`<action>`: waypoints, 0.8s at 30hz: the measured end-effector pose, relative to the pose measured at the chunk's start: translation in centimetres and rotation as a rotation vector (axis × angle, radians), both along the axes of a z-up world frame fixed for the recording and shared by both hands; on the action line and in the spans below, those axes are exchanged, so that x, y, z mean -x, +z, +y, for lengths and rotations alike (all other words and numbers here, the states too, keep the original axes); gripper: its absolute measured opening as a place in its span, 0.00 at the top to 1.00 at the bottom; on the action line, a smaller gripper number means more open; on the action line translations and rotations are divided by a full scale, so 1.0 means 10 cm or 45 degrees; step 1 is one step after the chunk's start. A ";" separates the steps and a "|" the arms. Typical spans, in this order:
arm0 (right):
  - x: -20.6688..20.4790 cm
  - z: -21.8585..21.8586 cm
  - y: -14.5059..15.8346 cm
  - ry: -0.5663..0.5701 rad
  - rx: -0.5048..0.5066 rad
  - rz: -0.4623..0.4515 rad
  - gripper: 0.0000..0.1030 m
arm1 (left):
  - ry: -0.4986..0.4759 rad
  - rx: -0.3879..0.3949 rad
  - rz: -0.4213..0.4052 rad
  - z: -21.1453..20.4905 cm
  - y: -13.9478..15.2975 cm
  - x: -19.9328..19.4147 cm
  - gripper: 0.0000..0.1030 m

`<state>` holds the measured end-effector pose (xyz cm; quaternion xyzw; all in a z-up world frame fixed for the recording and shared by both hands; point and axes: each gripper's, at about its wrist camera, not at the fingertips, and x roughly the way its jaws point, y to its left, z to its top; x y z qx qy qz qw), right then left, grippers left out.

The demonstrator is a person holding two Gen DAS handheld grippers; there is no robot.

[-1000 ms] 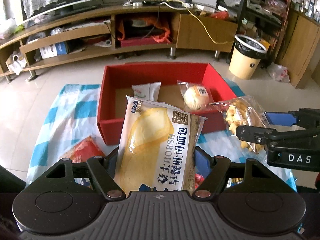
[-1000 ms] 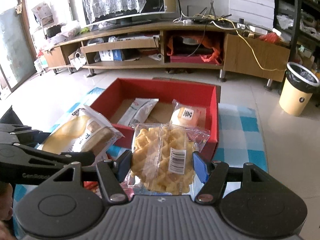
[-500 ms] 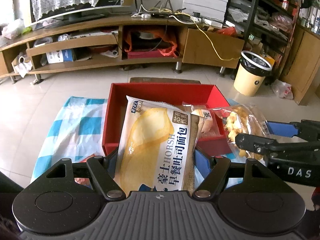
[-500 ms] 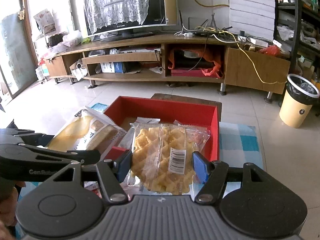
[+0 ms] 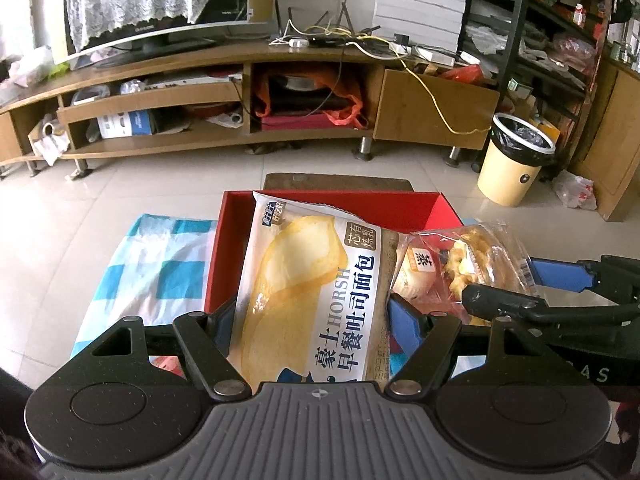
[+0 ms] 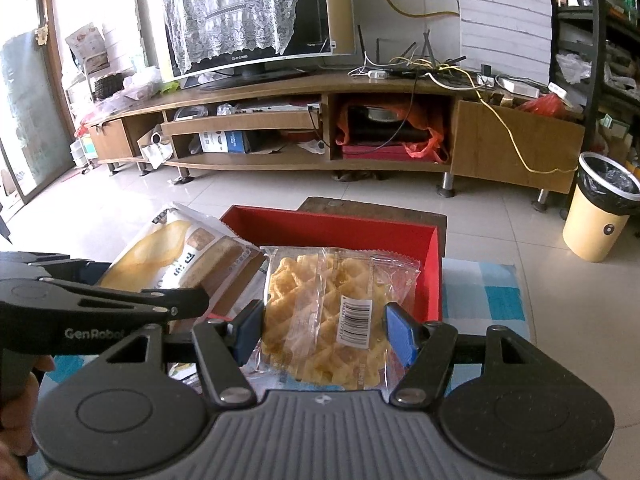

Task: Organize snacks
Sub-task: 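Lower the bread and waffle packets into the red box and open both tools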

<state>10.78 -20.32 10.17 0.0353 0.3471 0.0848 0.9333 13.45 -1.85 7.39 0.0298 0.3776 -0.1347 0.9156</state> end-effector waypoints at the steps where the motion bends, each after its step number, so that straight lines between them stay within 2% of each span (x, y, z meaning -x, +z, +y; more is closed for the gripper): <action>1: -0.03 -0.01 -0.01 -0.001 -0.001 -0.001 0.41 | 0.003 -0.004 -0.003 -0.01 0.00 -0.03 0.23; 6: -0.18 -0.02 -0.07 0.001 -0.011 0.003 0.41 | 0.015 -0.029 -0.019 -0.05 -0.03 -0.17 0.25; 9: -0.27 -0.03 -0.13 -0.002 -0.013 0.012 0.41 | 0.010 -0.036 -0.026 -0.08 -0.05 -0.26 0.34; 13: -0.43 -0.04 -0.24 -0.012 -0.012 0.024 0.41 | 0.007 -0.094 -0.042 -0.17 -0.15 -0.40 0.32; 19: -0.76 -0.09 -0.54 -0.037 -0.004 0.107 0.41 | 0.038 -0.142 0.058 -0.17 -0.45 -0.58 0.33; 24: -0.94 -0.10 -0.65 -0.032 0.005 0.103 0.42 | 0.064 -0.125 0.080 -0.11 -0.48 -0.65 0.32</action>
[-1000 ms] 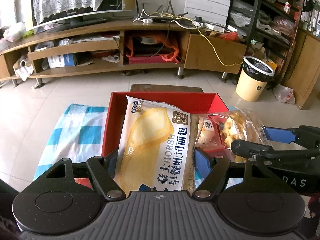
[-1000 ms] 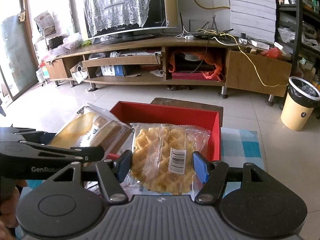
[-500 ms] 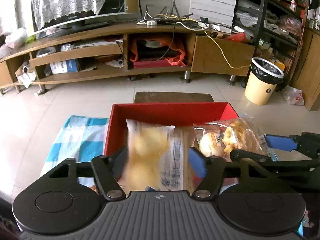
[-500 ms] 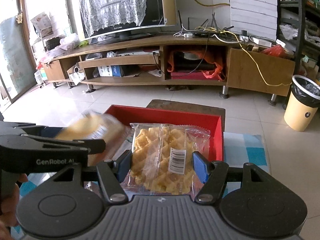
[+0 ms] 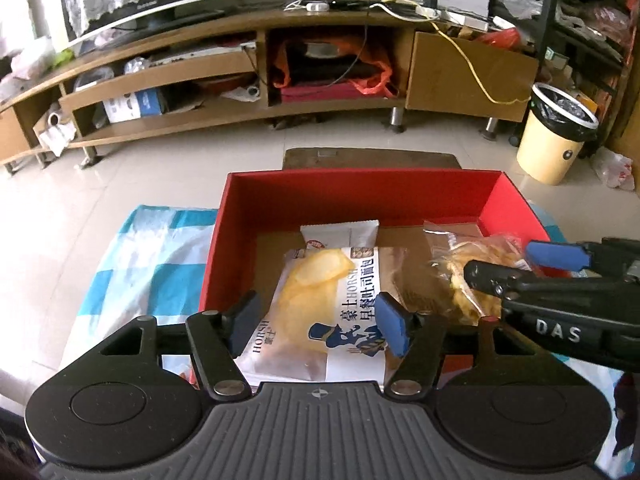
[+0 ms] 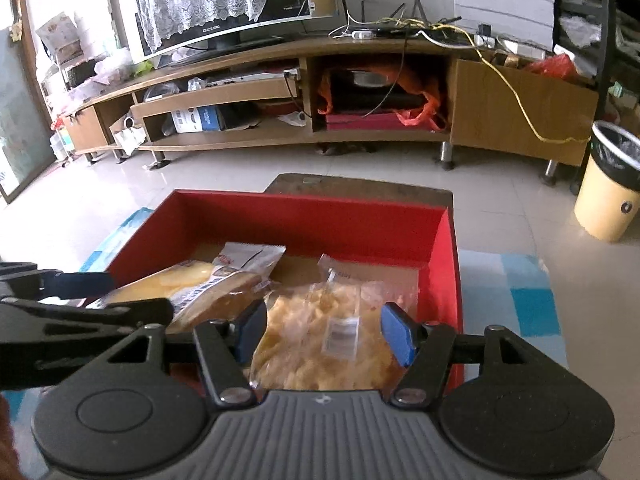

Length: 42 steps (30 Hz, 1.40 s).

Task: Organize snacks
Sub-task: 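Lower the bread and waffle packets into the red box and open both tools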

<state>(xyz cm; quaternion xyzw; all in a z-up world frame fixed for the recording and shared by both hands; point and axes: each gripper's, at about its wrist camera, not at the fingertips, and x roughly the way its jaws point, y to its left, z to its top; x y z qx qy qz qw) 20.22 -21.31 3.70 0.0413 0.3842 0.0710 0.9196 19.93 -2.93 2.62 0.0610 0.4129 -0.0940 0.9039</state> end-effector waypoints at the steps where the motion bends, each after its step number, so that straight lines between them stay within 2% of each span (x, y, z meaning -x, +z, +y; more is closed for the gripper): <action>1: -0.03 0.02 -0.01 0.003 0.018 -0.005 0.42 | 0.001 -0.005 0.001 0.00 -0.01 0.00 0.32; 7: -0.09 0.04 -0.02 0.003 0.039 -0.024 0.42 | 0.015 -0.028 -0.016 -0.02 -0.01 -0.01 0.29; 25: 0.27 -0.01 0.14 -0.006 0.011 -0.048 0.42 | -0.015 -0.093 -0.128 -0.11 0.18 0.21 0.16; 42: 0.40 0.03 0.22 0.029 0.029 -0.059 0.42 | -0.025 -0.097 -0.156 -0.10 0.21 0.29 0.16</action>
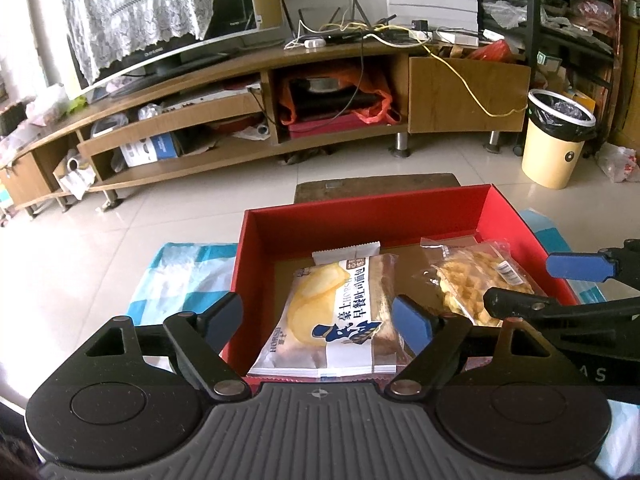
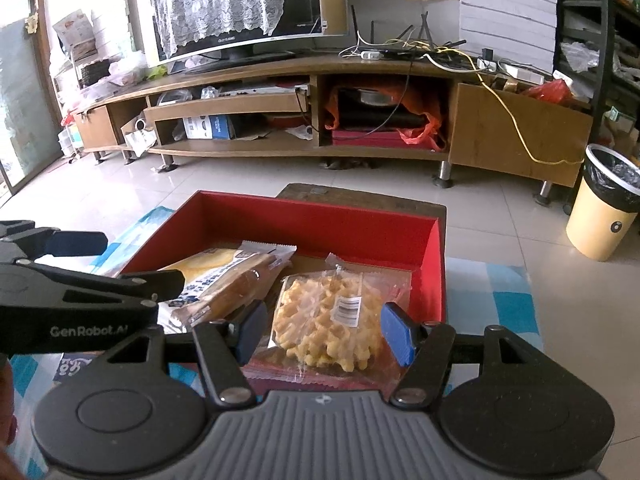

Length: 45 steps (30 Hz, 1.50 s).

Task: Organize snacks
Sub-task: 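Lower the bread and waffle packets into the red box and open both tools, then lift both open tools back from the red box toward the loose snacks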

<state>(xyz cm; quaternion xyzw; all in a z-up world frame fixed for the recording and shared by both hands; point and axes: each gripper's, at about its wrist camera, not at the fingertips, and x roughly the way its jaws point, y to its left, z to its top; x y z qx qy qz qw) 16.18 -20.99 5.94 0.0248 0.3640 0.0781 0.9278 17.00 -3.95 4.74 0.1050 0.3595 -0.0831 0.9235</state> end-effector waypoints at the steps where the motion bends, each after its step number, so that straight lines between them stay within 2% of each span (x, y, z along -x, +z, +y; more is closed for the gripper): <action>1: 0.01 0.00 0.00 0.002 0.001 -0.001 0.42 | 0.000 0.000 0.001 0.00 0.00 0.00 0.16; 11: 0.09 0.01 0.01 0.027 0.008 0.012 0.42 | -0.021 -0.002 0.011 0.02 0.00 0.10 0.15; 21: 0.30 0.11 -0.12 0.112 0.017 0.071 0.42 | -0.038 -0.016 0.079 0.12 -0.13 0.29 0.15; 29: 0.46 0.15 -0.14 0.063 -0.031 0.080 0.42 | -0.014 0.004 0.111 0.18 -0.18 0.38 0.15; 45: 0.53 0.13 -0.20 0.052 0.008 0.105 0.42 | -0.029 -0.018 0.146 0.13 -0.28 0.42 0.15</action>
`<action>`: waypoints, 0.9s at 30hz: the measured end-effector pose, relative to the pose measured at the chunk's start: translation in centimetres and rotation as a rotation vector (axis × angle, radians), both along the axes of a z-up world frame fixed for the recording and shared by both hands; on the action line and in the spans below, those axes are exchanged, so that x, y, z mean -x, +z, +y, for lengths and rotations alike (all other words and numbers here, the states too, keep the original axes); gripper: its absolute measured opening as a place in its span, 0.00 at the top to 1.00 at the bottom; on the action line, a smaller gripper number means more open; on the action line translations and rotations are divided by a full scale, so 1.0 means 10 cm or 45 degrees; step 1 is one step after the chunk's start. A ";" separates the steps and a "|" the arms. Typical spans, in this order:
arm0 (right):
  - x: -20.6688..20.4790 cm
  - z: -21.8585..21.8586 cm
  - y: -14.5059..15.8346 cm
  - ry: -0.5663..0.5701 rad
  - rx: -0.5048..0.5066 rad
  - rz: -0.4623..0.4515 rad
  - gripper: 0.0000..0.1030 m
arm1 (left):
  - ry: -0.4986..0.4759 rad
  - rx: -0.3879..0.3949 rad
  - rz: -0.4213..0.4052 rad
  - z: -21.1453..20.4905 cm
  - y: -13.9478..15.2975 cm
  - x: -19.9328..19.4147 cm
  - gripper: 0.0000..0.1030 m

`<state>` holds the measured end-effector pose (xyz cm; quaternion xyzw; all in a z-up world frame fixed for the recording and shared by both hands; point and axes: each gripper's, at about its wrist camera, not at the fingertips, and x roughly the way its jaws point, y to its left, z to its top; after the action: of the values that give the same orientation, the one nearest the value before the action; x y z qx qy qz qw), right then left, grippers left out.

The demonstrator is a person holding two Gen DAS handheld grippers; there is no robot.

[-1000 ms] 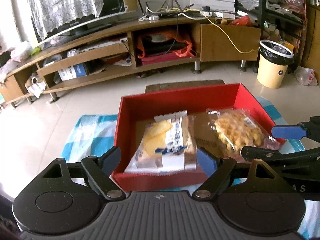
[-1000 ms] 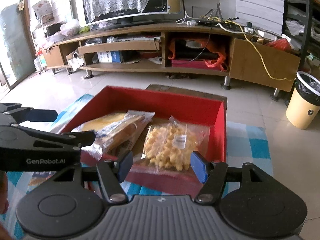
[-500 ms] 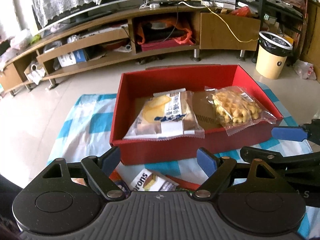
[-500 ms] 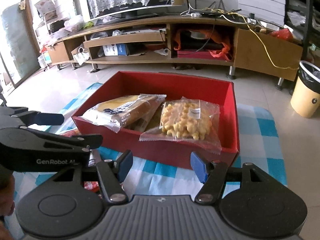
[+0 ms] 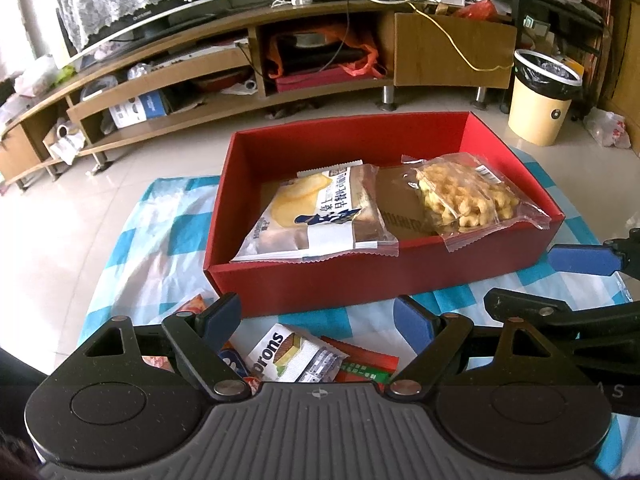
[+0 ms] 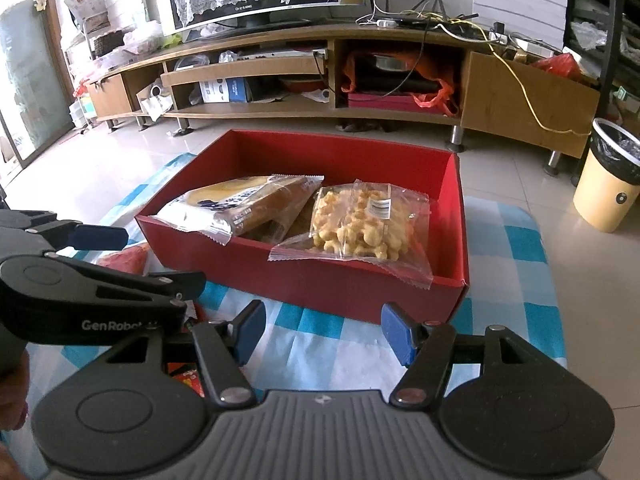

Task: Organize snacks
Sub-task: 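Lift both open tools back from the red box toward the loose snacks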

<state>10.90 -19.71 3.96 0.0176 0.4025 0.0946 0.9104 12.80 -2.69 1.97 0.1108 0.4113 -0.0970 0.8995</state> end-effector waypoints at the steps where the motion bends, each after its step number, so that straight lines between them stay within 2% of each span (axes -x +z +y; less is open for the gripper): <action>1: 0.00 0.00 0.00 0.000 0.001 0.002 0.42 | 0.000 -0.001 0.001 0.00 0.00 0.00 0.15; 27: 0.01 0.01 -0.04 -0.017 0.012 0.039 0.42 | -0.011 -0.019 0.026 -0.02 -0.07 0.00 0.15</action>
<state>10.77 -19.56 3.51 0.0174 0.4168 0.0863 0.9047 12.77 -2.92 1.22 0.1184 0.4207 -0.0990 0.8940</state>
